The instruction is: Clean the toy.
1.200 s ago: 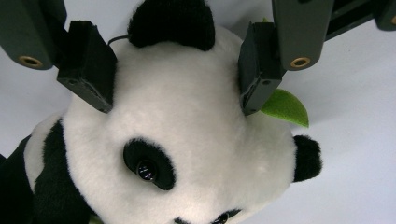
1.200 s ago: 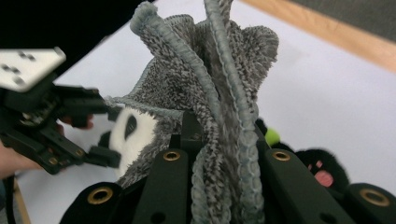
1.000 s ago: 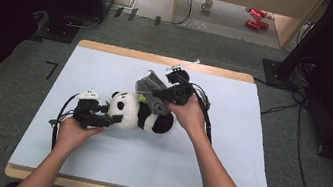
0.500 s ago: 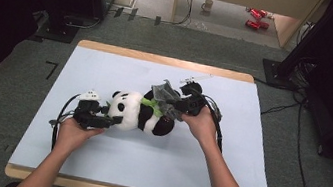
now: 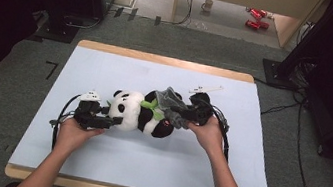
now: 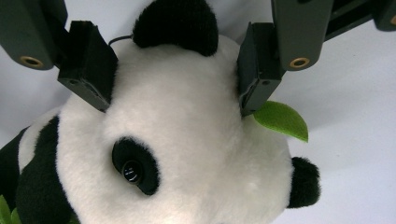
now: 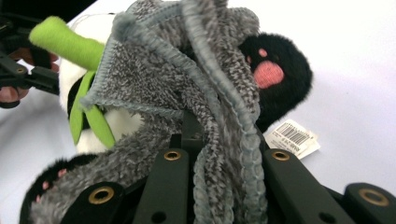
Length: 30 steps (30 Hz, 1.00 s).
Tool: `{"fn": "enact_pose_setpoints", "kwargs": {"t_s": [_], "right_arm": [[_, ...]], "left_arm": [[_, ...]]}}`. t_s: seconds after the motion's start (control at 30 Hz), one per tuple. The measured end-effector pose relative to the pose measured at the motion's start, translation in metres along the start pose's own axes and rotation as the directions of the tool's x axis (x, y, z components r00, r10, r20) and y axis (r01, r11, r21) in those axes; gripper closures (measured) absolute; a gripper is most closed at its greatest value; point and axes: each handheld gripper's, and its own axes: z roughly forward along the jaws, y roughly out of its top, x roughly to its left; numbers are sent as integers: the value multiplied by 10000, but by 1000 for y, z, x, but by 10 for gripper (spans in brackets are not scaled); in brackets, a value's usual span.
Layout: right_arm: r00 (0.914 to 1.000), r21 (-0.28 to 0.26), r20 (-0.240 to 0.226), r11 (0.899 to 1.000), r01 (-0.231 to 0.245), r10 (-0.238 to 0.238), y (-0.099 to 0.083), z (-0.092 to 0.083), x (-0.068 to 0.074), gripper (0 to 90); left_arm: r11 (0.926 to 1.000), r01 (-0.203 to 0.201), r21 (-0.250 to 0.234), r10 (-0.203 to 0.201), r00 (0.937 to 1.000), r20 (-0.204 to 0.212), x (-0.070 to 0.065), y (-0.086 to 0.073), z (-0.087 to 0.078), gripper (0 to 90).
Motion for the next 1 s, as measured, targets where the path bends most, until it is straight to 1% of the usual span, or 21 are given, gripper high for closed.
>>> {"fn": "enact_pose_setpoints", "kwargs": {"t_s": [0.07, 0.17, 0.27, 0.33, 0.4, 0.53, 0.63, 0.7, 0.73, 0.8, 0.87, 1.0], "right_arm": [[9999, -96, -88, 9999, 70, -70, -6, -2, -3, 788], [9998, -108, -167, 9999, -100, 98, -14, -5, -7, 789], [10000, -33, -74, 10000, -62, 62, -21, -8, -9, 789], [10000, 79, 60, 10000, -22, 22, -23, -9, -14, 790], [9996, 245, 204, 9995, -183, 178, -23, -12, -17, 789], [9988, 497, 490, 9987, -77, 53, -22, -22, -19, 789], [9991, 180, 435, 9998, -20, 12, -13, -38, -15, 790], [9995, -123, 300, 9999, 75, -71, -5, -44, -10, 789], [9998, -172, 212, 9998, 71, -67, -1, -46, -7, 789], [9997, -188, 139, 9996, 194, -191, 9, -46, -3, 789], [9997, -209, 52, 9995, 219, -218, 19, -43, -1, 789], [9990, -99, -247, 9993, 357, -360, 40, -30, 6, 789]], "left_arm": [[10000, 13, -20, -13, 10000, 19, 0, 0, 0, 360], [10000, 29, -48, -29, 10000, 30, 1, 0, 0, 360], [10000, 1, -69, -1, 10000, 71, 1, 0, 0, 359], [9998, 29, -184, -25, 9998, 177, 2, -1, 0, 356], [9997, 26, -233, -21, 9997, 226, 3, -1, 0, 355], [9996, -28, -284, 35, 9997, 231, 3, -2, 0, 352], [9996, -57, -286, 64, 9997, 232, 3, -3, -1, 350], [9996, -86, -277, 92, 9997, 206, 3, -3, -1, 349], [9995, -97, -299, 102, 9998, 187, 2, -3, -1, 348], [9994, -180, -288, 184, 9997, 134, 2, -4, -1, 348], [9994, -228, -256, 230, 9997, 86, 1, -4, -1, 347], [9992, -258, -300, 259, 9997, 29, -1, -5, -1, 347]]}}
